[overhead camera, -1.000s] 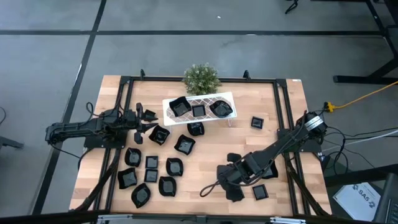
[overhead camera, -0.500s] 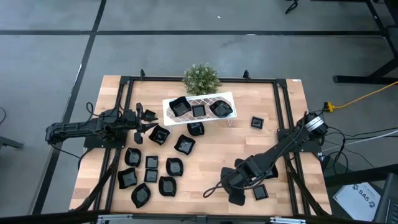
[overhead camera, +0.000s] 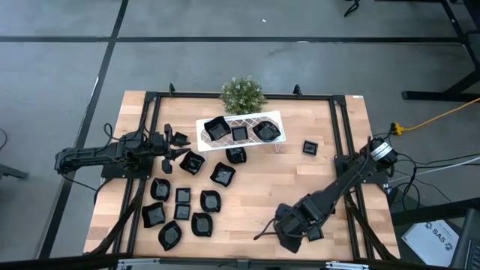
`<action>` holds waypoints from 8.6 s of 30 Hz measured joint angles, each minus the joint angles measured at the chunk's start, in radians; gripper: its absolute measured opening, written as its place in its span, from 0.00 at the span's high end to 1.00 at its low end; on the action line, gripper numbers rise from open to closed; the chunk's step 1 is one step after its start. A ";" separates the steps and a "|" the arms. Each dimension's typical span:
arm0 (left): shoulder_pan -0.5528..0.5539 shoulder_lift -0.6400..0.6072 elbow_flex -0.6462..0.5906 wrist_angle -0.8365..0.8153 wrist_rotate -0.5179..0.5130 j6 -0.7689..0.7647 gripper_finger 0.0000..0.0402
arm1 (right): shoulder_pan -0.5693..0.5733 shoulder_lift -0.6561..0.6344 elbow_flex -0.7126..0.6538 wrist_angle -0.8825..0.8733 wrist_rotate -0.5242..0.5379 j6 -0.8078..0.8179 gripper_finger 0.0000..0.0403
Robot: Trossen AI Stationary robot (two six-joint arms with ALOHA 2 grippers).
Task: Pick & Place Mini shaped plates
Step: Stack the square plate on top of the square plate on the shelf, then stack the distorted square plate on top of the distorted square plate on the shelf
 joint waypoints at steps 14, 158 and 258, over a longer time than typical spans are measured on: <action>0.000 0.000 0.000 0.000 0.000 0.000 0.75 | 0.061 0.000 0.000 -0.096 -0.006 0.245 0.64; 0.000 0.000 0.000 0.000 0.000 0.000 0.75 | -0.065 0.105 0.163 0.165 0.951 -0.997 0.99; 0.000 0.000 0.000 0.000 0.000 0.000 0.75 | -0.433 -0.044 0.162 0.194 0.730 -1.300 0.72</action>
